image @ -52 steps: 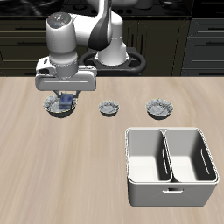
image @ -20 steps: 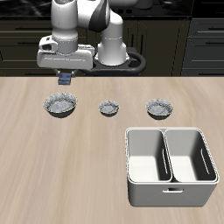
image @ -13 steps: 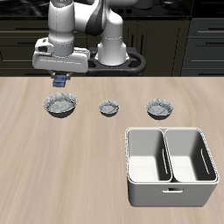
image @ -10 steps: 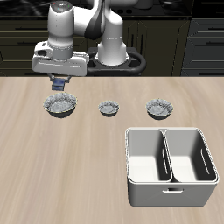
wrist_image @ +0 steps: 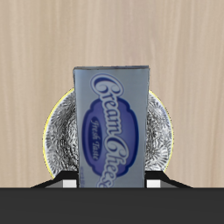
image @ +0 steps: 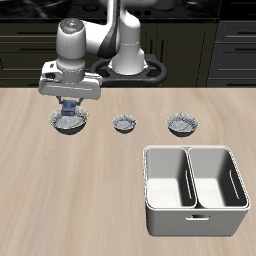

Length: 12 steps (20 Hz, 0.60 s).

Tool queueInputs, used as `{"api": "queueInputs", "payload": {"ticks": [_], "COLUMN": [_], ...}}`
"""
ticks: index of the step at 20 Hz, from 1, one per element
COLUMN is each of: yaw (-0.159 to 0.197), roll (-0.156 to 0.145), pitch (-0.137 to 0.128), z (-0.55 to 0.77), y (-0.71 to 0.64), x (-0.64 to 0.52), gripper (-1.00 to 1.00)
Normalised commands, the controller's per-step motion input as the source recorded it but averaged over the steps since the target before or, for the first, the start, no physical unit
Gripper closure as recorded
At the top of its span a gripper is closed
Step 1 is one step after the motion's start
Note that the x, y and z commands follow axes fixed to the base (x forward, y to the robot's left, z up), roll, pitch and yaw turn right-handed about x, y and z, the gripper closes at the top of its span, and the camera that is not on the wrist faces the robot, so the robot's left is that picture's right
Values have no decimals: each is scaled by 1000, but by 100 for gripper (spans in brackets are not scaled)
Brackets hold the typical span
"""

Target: Place the cream cheese in the largest bowl

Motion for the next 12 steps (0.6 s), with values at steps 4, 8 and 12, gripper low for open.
{"api": "queueInputs", "payload": {"ticks": [4,8,12], "yaw": [16,14,14], "roll": [-4,-9,-5], "pitch": [65,41,-14], "z": [-327,-200,70], "y": [48,48,-6], "x": [-106,-169,-58], "gripper": [100,-100,-100]}}
